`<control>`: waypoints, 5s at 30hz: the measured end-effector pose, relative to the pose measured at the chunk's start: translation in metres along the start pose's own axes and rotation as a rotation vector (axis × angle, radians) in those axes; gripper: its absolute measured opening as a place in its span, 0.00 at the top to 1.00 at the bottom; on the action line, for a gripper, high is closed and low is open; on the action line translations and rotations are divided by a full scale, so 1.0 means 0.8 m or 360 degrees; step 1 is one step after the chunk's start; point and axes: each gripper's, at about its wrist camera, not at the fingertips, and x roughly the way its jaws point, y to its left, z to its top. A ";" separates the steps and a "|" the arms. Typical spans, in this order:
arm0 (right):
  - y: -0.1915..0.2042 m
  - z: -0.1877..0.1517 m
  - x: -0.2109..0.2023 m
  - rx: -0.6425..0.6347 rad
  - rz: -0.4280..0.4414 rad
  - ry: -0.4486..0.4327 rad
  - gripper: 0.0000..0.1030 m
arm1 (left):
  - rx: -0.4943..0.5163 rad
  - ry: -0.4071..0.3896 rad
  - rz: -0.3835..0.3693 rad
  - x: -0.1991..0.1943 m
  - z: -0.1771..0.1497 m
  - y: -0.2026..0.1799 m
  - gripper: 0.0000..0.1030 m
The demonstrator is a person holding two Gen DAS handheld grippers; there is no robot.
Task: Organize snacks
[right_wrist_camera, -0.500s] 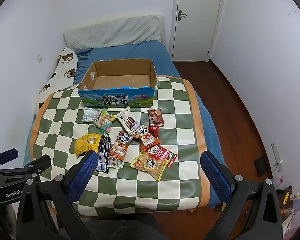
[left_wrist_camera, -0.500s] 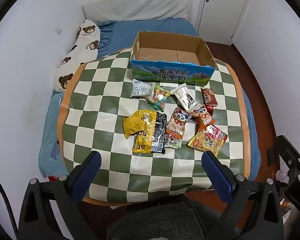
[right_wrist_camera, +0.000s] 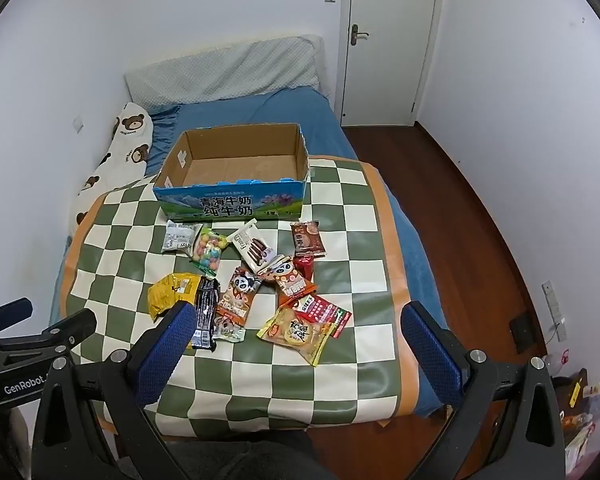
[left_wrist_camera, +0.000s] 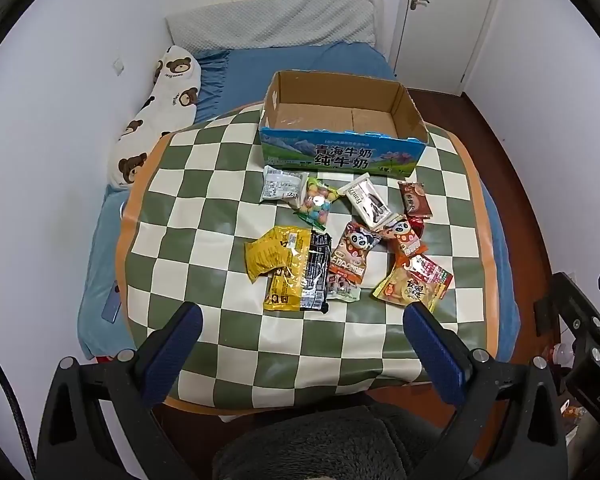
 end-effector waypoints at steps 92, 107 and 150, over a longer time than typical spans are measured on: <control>-0.016 -0.005 0.079 0.0128 0.0043 0.0164 0.00 | -0.0035 0.0066 0.0152 0.085 0.024 0.023 0.00; -0.022 -0.058 0.347 0.0408 0.0148 0.0722 0.02 | 0.0221 0.0531 0.0203 0.351 0.046 0.034 0.00; 0.110 -0.055 0.454 0.0303 0.0325 0.0901 0.12 | -0.0302 0.0728 -0.0208 0.396 0.033 0.125 0.00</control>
